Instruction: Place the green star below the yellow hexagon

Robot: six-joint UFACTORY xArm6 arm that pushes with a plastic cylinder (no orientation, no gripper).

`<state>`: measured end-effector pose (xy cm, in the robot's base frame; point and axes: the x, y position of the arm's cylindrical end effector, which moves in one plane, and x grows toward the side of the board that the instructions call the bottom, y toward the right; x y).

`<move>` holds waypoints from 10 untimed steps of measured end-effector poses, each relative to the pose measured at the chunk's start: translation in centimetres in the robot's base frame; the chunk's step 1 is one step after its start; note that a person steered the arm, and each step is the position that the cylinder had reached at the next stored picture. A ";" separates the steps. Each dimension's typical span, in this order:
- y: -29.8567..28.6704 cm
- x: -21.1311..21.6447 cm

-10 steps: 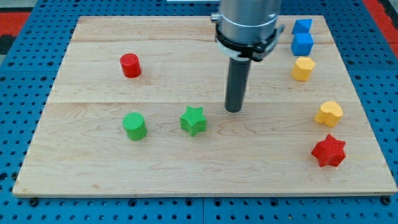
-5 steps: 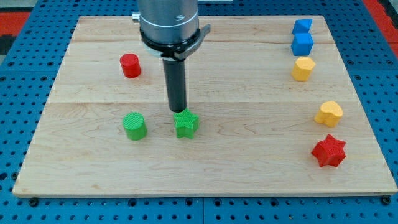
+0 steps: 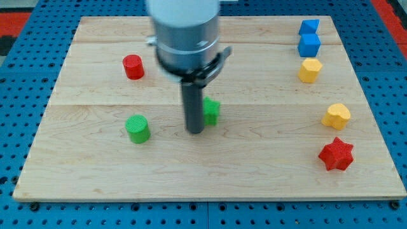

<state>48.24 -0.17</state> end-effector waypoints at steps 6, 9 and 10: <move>-1.6 -6.7; -0.7 -15.3; 5.0 -13.6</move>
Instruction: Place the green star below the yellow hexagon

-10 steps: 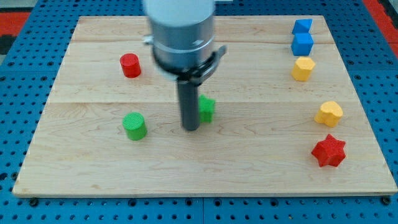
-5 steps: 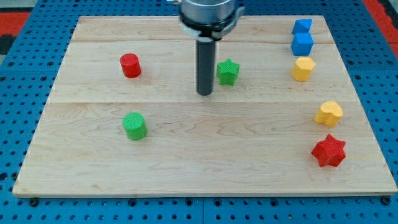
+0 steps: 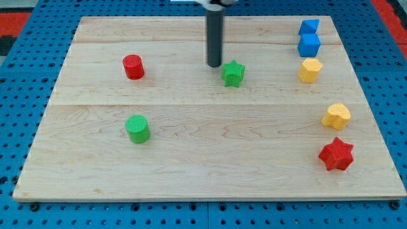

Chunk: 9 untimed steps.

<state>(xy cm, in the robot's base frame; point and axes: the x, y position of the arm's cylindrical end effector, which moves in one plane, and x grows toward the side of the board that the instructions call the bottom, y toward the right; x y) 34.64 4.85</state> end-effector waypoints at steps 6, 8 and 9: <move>0.2 5.9; 6.7 5.9; 10.5 5.9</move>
<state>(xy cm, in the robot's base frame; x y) 40.58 15.37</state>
